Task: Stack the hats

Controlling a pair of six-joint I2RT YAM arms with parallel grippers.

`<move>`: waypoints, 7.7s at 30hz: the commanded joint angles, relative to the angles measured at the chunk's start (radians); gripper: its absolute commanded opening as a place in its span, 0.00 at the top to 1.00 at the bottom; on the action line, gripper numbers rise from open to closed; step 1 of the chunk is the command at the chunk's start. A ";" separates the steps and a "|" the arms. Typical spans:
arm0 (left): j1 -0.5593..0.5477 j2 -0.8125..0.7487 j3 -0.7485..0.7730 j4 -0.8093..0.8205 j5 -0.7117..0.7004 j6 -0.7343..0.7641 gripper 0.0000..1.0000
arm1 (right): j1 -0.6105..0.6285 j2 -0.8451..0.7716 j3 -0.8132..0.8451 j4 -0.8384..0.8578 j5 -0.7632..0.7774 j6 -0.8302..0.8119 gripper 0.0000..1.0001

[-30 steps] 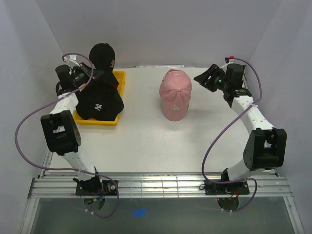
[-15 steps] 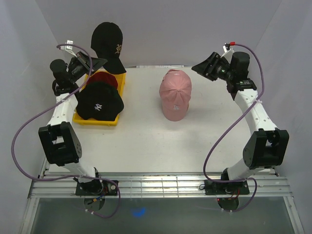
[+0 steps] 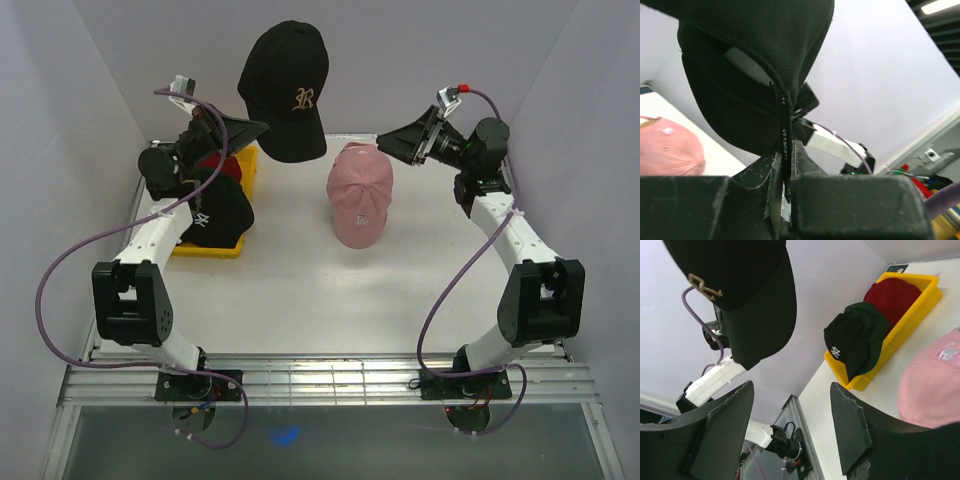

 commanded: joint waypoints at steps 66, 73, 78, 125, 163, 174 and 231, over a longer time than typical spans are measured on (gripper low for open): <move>-0.336 0.211 0.068 -0.610 -0.028 0.190 1.00 | 0.146 -0.120 0.138 -0.889 0.401 -0.580 0.89; -0.334 0.255 0.138 -0.658 -0.043 0.083 1.00 | 0.146 -0.080 0.205 -0.930 0.398 -0.564 0.89; -0.334 0.249 0.232 -0.672 -0.082 -0.020 1.00 | 0.146 -0.069 0.326 -0.964 0.376 -0.537 0.78; -0.350 0.148 -0.092 -0.799 -0.146 0.300 1.00 | 0.146 -0.192 -0.083 -0.902 0.460 -0.598 0.62; -0.385 0.334 -0.152 -0.844 -0.189 0.488 1.00 | 0.146 -0.111 -0.312 -0.852 0.632 -0.692 0.89; -0.385 0.375 -0.149 -0.876 -0.218 0.524 1.00 | 0.146 -0.043 -0.353 -0.812 0.658 -0.684 0.92; -0.405 0.137 0.038 -1.367 -0.589 0.877 1.00 | 0.082 -0.069 -0.048 -0.958 0.731 -0.698 0.37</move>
